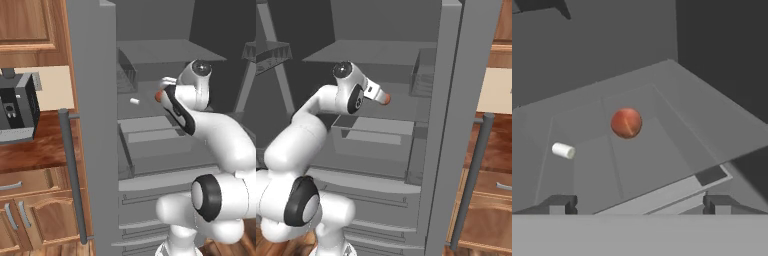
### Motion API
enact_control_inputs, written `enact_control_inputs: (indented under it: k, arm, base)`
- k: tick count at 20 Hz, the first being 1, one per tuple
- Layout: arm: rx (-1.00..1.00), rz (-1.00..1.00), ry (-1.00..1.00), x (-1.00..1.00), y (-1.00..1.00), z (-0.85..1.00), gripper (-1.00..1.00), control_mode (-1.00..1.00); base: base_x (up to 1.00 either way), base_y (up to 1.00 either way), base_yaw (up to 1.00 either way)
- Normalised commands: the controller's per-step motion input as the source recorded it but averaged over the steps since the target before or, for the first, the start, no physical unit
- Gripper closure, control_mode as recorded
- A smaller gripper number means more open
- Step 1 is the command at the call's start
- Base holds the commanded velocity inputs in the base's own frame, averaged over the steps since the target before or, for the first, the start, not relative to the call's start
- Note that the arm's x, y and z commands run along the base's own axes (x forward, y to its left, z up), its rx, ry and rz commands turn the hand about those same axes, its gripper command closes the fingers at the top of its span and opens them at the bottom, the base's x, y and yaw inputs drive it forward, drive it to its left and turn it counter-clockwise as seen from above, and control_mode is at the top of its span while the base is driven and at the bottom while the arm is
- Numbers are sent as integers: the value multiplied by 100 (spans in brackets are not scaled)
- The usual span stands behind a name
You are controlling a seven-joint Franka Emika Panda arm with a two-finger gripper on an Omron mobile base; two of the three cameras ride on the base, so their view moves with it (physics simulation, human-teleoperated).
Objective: Pick onion from the fridge and place it on the plate on the counter.
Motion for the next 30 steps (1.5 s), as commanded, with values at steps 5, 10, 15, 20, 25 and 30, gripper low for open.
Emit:
enact_control_inputs:
  k: [5, 10, 15, 20, 25, 30]
  arm:
    - [1, 5, 0, 45, -1, -26, -100, -100]
    - [0, 2, 0, 31, -13, -22, -100, -100]
    - [0, 0, 0, 22, -23, -21, -100, -100]
    - [0, 0, -1, 23, -4, -12, -100, -100]
    - [1, 4, -3, 26, 0, -8, -100, -100]
    - [0, 4, 0, 23, 0, -9, -100, -100]
  base:
    - [0, 0, 0]
    - [0, 0, 0]
    - [0, 0, 0]
    - [0, 0, 0]
    - [0, 0, 0]
    - [0, 0, 0]
